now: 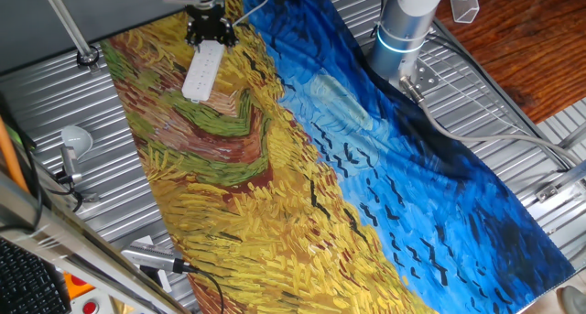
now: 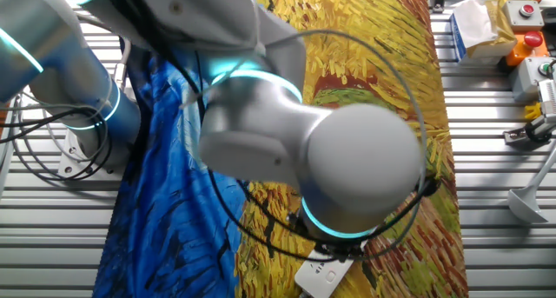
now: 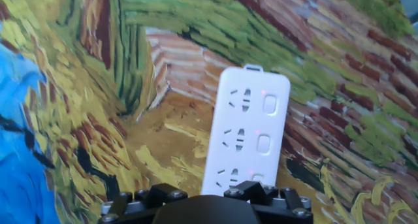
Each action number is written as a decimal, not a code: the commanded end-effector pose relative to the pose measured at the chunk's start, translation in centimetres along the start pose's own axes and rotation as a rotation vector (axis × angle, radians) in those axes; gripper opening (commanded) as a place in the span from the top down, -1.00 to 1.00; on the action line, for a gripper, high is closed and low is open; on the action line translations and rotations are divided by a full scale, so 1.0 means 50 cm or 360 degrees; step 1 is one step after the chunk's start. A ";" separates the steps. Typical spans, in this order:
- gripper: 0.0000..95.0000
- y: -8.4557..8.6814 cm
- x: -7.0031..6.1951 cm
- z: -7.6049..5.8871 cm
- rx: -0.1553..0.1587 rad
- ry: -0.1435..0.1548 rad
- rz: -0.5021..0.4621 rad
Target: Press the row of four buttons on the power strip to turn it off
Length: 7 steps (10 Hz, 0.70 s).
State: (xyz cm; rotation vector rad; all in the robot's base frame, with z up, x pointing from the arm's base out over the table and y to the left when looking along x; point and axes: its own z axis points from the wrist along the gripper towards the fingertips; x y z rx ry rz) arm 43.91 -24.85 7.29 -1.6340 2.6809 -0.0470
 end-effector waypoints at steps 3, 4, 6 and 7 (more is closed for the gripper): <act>-0.60 -0.001 0.031 -0.010 0.0047 0.0078 -0.0012; -0.60 -0.001 0.031 -0.010 0.0048 0.0078 0.0005; -0.60 -0.001 0.031 -0.010 0.0051 0.0078 0.0062; -0.60 -0.001 0.031 -0.010 0.0052 0.0079 0.0070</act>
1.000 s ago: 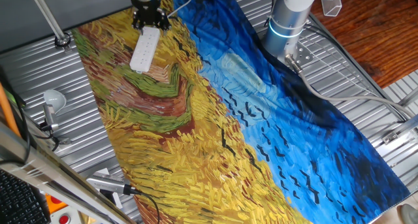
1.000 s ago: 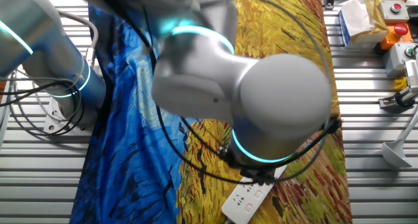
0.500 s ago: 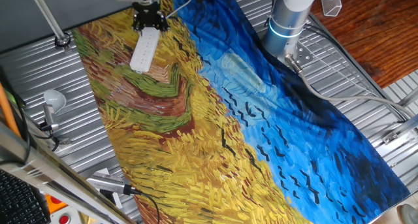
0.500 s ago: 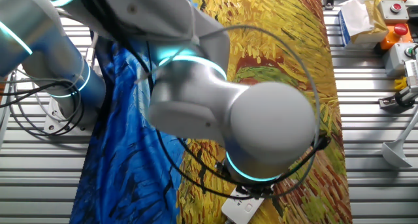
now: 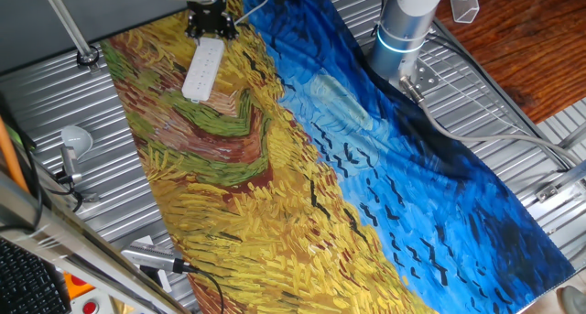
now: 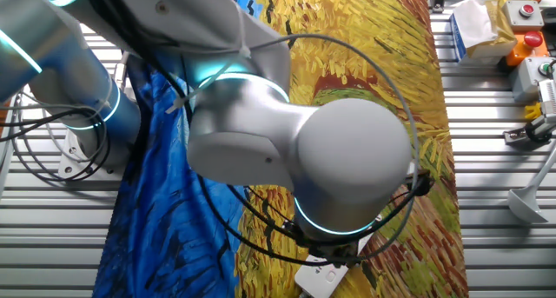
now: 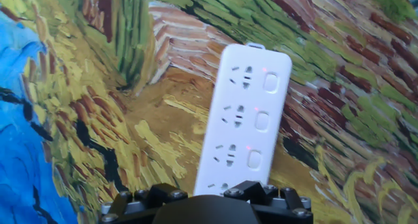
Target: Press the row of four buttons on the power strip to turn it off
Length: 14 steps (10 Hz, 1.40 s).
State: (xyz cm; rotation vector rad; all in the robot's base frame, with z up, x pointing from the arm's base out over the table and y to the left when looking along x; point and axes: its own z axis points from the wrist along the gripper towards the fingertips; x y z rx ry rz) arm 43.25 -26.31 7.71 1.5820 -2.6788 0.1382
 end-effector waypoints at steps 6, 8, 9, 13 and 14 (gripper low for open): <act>-0.60 -0.010 0.035 0.040 -0.0036 -0.0038 0.0042; -0.60 -0.014 0.049 0.057 -0.0034 -0.0042 0.0033; -0.60 -0.014 0.051 0.067 -0.0033 -0.0043 0.0041; -0.60 -0.012 0.045 0.079 -0.0034 -0.0050 0.0061; -0.60 -0.012 0.044 0.083 -0.0033 -0.0053 0.0062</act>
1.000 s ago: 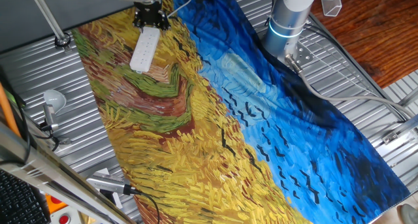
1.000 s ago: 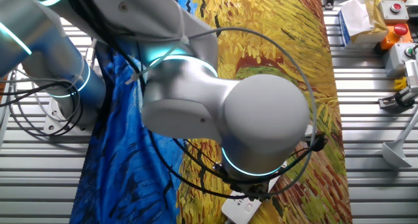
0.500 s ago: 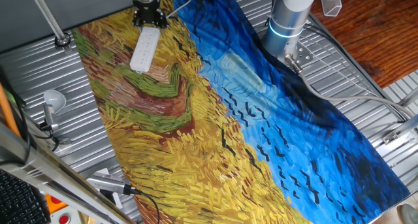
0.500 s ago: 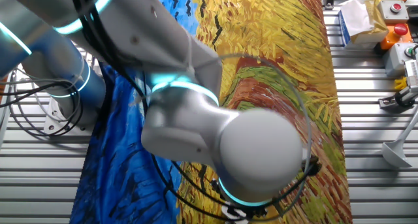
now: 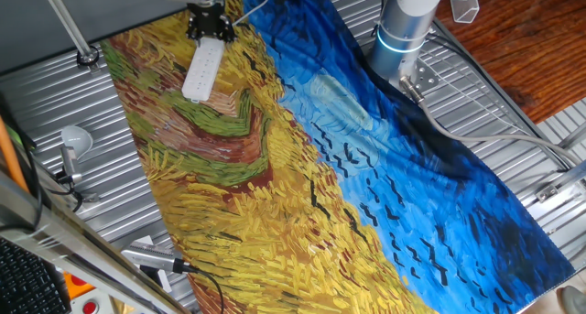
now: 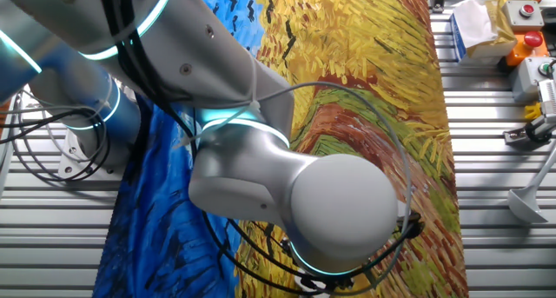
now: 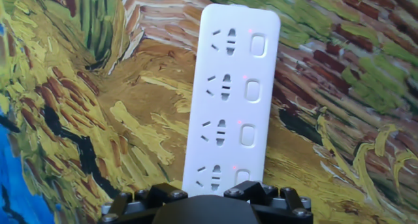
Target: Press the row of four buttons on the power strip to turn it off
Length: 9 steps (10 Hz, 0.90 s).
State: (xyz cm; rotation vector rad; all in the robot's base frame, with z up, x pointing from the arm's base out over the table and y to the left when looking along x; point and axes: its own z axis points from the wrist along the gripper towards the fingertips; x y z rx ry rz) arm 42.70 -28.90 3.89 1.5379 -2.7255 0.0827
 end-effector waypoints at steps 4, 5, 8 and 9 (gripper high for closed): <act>-0.60 0.001 -0.001 0.018 0.0010 -0.0015 0.0024; -0.60 0.002 -0.001 0.019 0.0009 -0.0018 0.0028; -0.60 0.004 -0.002 0.021 0.0006 -0.0024 0.0034; -0.60 0.004 -0.005 0.023 0.0007 -0.0025 0.0039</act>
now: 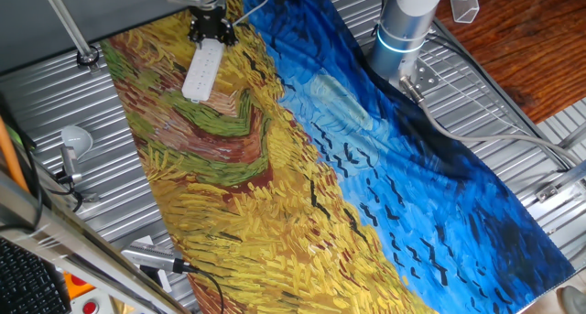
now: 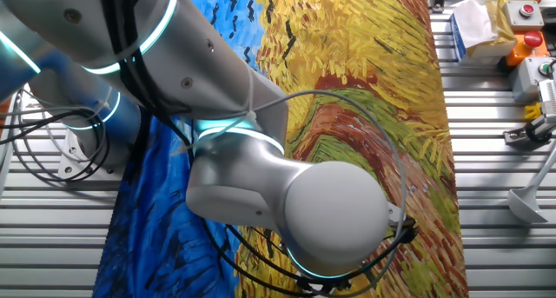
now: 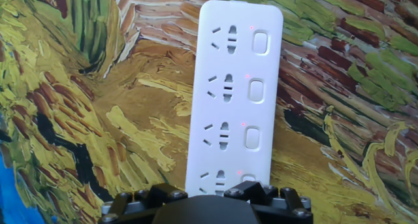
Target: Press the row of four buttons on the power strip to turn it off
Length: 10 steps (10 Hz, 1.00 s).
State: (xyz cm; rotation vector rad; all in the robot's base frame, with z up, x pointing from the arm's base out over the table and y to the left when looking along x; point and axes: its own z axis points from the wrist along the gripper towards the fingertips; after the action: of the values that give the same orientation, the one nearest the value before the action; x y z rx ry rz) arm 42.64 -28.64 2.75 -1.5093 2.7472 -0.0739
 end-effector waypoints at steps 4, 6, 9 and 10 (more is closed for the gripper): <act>-0.60 0.002 -0.003 0.006 0.0008 0.0000 0.0003; -0.60 0.002 -0.003 0.012 0.0017 -0.0002 0.0007; -0.60 0.003 -0.004 0.015 0.0020 -0.0002 0.0010; -0.60 0.003 -0.005 0.019 0.0022 -0.0007 0.0012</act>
State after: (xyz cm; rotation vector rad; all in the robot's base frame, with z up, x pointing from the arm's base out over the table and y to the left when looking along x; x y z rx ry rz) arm 42.67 -28.36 2.27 -1.4922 2.7427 -0.0914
